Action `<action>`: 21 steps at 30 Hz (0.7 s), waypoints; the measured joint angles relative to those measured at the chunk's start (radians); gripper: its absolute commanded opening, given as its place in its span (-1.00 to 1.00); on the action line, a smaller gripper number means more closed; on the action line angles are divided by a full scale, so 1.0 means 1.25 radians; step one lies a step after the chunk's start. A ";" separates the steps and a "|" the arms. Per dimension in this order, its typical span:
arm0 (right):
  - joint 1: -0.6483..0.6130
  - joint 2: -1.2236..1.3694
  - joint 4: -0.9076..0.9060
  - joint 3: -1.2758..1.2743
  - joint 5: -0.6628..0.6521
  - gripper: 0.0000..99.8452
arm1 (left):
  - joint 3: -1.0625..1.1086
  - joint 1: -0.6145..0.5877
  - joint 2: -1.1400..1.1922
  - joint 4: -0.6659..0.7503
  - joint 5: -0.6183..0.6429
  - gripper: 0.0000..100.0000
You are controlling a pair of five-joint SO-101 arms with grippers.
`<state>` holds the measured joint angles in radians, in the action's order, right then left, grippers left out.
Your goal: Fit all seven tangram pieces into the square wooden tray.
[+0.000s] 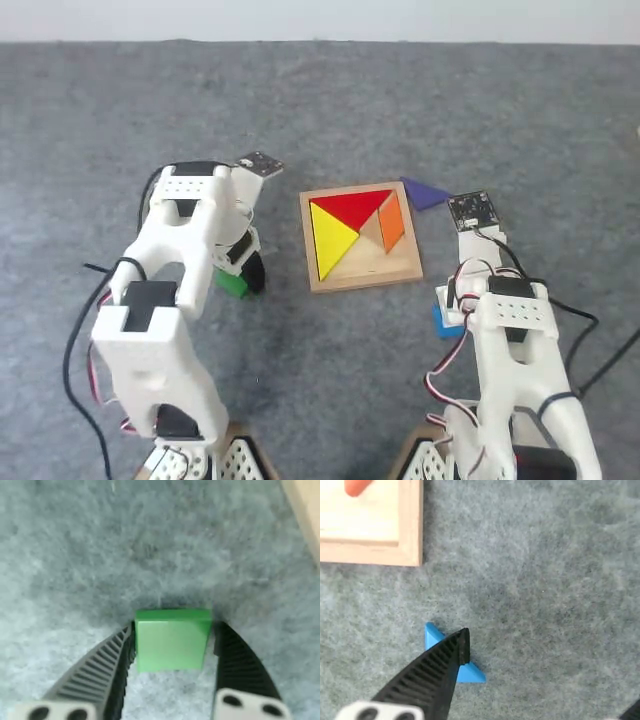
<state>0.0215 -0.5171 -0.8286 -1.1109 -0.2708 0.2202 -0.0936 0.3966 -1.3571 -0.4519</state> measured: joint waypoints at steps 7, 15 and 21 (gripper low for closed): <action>0.000 0.000 0.000 0.000 0.000 0.02 | 0.009 0.011 -0.027 -0.018 0.000 -0.92; 0.000 0.000 0.000 0.000 0.000 0.02 | 0.016 0.042 -0.091 -0.032 0.047 -0.92; 0.000 0.000 0.000 0.000 0.000 0.02 | 0.048 0.092 -0.126 -0.069 0.047 -0.77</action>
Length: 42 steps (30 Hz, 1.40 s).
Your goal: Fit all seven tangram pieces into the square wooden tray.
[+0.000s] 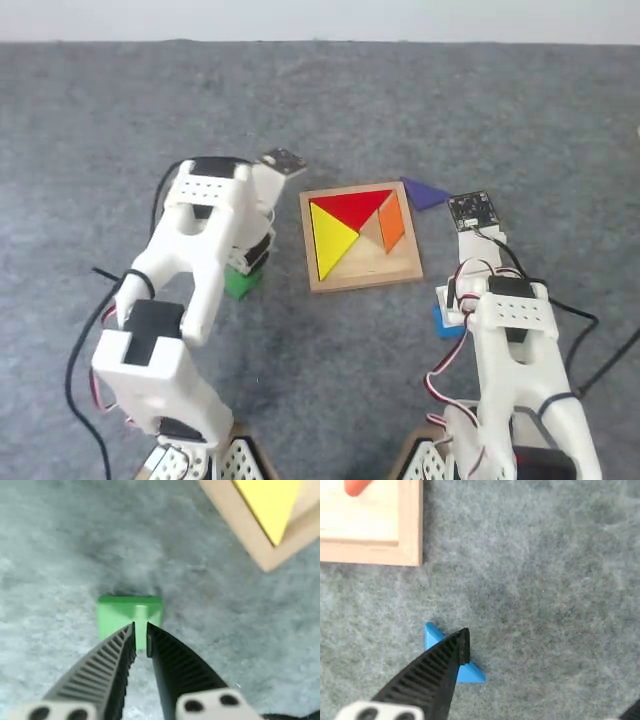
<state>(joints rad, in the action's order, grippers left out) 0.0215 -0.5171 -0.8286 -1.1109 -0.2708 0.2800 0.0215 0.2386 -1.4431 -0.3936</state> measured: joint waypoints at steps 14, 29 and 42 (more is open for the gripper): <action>0.000 0.000 0.000 0.000 0.000 0.02 | 0.048 -0.099 -0.002 0.095 -0.025 -0.49; 0.000 0.000 0.000 0.000 0.000 0.02 | 0.091 -0.063 0.055 0.160 -0.039 -0.90; 0.000 0.000 0.000 0.000 0.000 0.02 | -0.014 0.017 -0.068 0.002 0.028 -0.90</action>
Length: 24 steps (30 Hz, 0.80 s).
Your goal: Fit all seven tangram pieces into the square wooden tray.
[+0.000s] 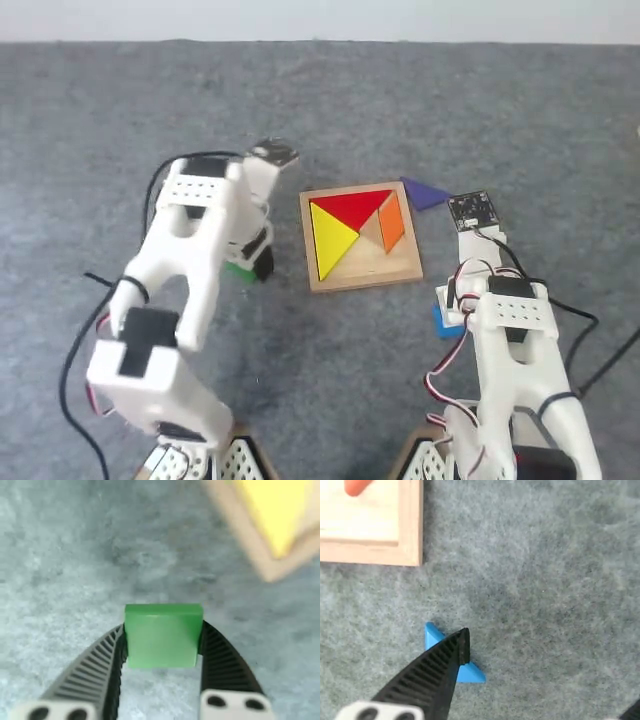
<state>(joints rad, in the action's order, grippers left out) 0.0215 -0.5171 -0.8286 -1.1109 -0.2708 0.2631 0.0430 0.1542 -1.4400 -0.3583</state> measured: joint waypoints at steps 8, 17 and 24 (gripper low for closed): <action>0.000 0.000 0.000 0.000 0.000 0.02 | -0.005 0.223 -0.041 0.060 0.086 -0.90; 0.000 0.000 0.000 0.000 0.000 0.02 | -0.115 0.357 0.085 0.195 0.147 -0.90; 0.000 0.000 0.000 0.000 0.000 0.02 | -0.284 0.363 0.274 0.164 0.193 -0.74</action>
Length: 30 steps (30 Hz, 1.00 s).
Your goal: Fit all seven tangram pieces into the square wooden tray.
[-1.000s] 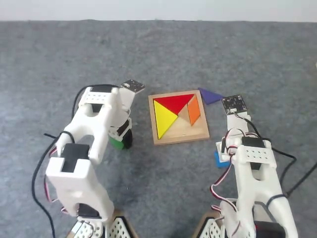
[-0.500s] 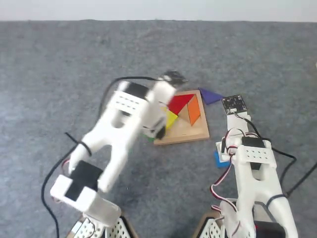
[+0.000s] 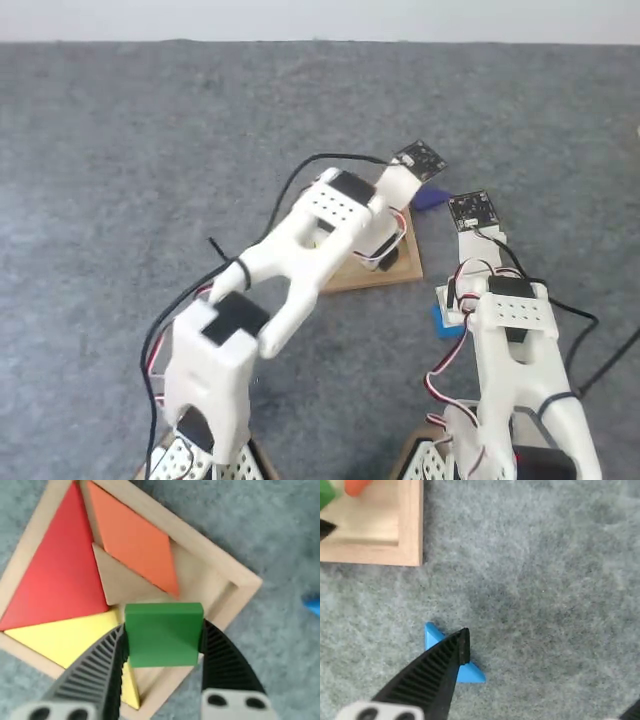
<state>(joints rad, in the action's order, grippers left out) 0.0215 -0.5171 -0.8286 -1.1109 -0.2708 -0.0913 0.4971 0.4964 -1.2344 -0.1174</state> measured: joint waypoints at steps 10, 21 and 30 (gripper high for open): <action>0.000 0.000 0.000 0.000 0.000 0.02 | -0.075 -0.001 0.037 -0.075 0.029 -0.54; 0.000 0.000 0.000 0.000 0.000 0.02 | -0.092 -0.015 0.038 -0.088 0.037 -0.54; 0.000 0.000 0.000 0.000 0.000 0.02 | -0.068 -0.034 0.031 -0.106 0.037 -0.54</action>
<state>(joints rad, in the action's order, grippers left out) 0.0215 -0.5171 -0.8286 -1.1109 -0.2708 -0.1757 0.4542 0.5347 -1.3663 -0.0713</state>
